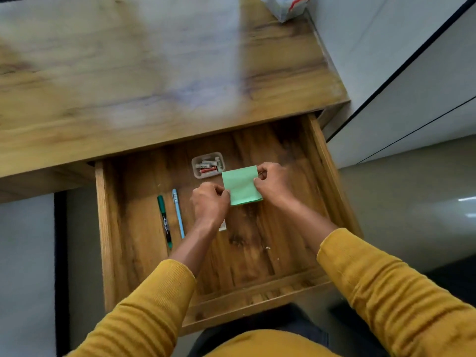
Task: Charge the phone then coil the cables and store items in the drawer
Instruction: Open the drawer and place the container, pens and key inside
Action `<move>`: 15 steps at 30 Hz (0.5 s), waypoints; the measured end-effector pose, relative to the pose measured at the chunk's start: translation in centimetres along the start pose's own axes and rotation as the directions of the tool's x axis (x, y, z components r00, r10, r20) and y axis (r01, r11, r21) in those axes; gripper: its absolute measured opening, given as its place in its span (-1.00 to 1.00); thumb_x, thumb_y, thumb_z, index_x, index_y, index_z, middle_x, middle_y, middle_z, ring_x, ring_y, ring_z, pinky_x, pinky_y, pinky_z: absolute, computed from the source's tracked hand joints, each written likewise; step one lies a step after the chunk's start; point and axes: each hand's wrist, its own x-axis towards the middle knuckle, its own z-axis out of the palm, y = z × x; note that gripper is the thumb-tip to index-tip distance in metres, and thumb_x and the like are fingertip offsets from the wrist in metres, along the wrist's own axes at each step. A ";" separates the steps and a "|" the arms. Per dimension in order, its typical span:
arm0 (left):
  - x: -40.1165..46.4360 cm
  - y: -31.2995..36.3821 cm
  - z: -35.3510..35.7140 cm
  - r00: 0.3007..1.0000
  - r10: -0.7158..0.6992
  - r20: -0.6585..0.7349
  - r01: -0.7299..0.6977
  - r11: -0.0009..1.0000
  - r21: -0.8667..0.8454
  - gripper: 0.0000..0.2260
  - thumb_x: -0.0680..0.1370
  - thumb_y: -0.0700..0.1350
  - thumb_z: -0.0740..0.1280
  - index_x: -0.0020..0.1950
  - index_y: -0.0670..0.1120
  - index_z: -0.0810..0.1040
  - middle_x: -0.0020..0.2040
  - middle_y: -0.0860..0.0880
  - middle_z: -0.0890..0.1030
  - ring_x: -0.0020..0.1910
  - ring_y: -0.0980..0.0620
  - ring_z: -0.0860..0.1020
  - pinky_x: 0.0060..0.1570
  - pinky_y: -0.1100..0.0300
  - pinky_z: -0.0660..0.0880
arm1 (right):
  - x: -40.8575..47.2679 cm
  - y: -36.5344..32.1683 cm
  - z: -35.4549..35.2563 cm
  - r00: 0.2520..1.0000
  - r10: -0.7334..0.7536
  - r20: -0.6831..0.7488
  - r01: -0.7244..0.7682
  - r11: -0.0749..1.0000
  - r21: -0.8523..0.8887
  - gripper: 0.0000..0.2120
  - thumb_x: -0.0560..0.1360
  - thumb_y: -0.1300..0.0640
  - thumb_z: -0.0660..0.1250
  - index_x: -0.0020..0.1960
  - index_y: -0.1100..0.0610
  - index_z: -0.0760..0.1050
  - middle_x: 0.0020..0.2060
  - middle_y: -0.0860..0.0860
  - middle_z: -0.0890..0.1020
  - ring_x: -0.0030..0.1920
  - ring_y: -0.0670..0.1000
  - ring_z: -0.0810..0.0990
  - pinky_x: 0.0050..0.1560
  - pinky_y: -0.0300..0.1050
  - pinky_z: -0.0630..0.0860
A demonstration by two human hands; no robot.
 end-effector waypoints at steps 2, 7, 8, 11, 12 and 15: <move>0.4 -0.2 1.0 0.999 -0.024 0.035 0.021 0.996 0.085 -0.84 0.62 -0.03 0.47 0.04 -0.10 0.78 -0.01 -0.07 0.77 -0.11 0.04 0.71 -0.39 0.36 0.51 | 0.3 0.6 0.5 0.999 0.034 0.014 -0.033 0.998 -0.048 -0.82 0.50 0.25 0.45 0.08 0.10 0.72 -0.09 0.02 0.73 -0.13 0.02 0.68 -0.18 -0.03 0.68; 1.7 -0.5 2.5 0.995 -0.085 0.060 0.075 0.987 0.145 -0.86 0.59 -0.04 0.49 -0.02 -0.11 0.76 -0.04 -0.09 0.76 -0.10 0.00 0.71 -0.20 0.11 0.70 | 0.9 1.4 1.4 0.999 0.017 0.047 -0.012 0.994 -0.110 -0.78 0.51 0.20 0.41 0.13 0.10 0.71 -0.05 0.04 0.74 -0.09 0.08 0.70 -0.16 -0.01 0.68; 1.9 -0.4 2.6 0.994 -0.087 0.059 0.078 0.986 0.144 -0.86 0.59 -0.04 0.50 -0.01 -0.11 0.76 -0.03 -0.08 0.76 -0.09 -0.01 0.70 -0.16 0.09 0.71 | 1.0 1.4 1.5 0.999 0.011 0.051 -0.005 0.994 -0.112 -0.77 0.52 0.20 0.41 0.14 0.11 0.71 -0.02 0.04 0.75 -0.07 0.08 0.70 -0.13 0.02 0.70; 2.2 -0.2 2.7 0.996 -0.071 0.055 0.062 0.987 0.149 -0.86 0.57 -0.04 0.52 -0.02 -0.10 0.74 0.01 -0.07 0.75 -0.07 -0.01 0.70 -0.17 0.09 0.71 | 1.4 1.6 1.7 0.999 -0.002 0.049 0.009 0.988 -0.154 -0.76 0.54 0.16 0.43 0.19 0.13 0.69 0.06 0.06 0.74 0.00 0.10 0.70 -0.07 0.04 0.71; 2.3 -0.1 2.8 0.996 -0.064 0.054 0.055 0.986 0.159 -0.86 0.57 -0.03 0.52 -0.04 -0.09 0.73 0.01 -0.07 0.75 -0.07 0.00 0.70 -0.18 0.10 0.71 | 1.5 1.7 1.8 0.999 -0.014 0.045 0.022 0.982 -0.187 -0.75 0.54 0.14 0.44 0.21 0.13 0.68 0.08 0.07 0.73 0.01 0.11 0.70 -0.05 0.02 0.70; 2.1 0.0 2.6 0.997 -0.055 0.055 0.044 0.982 0.186 -0.85 0.56 -0.01 0.53 -0.06 -0.07 0.67 0.06 -0.09 0.74 -0.01 -0.02 0.70 -0.26 0.16 0.66 | 1.9 1.6 1.7 0.996 -0.069 0.054 0.083 0.939 -0.333 -0.70 0.56 0.06 0.46 0.24 0.16 0.63 0.11 0.10 0.70 0.03 0.12 0.67 -0.06 -0.08 0.61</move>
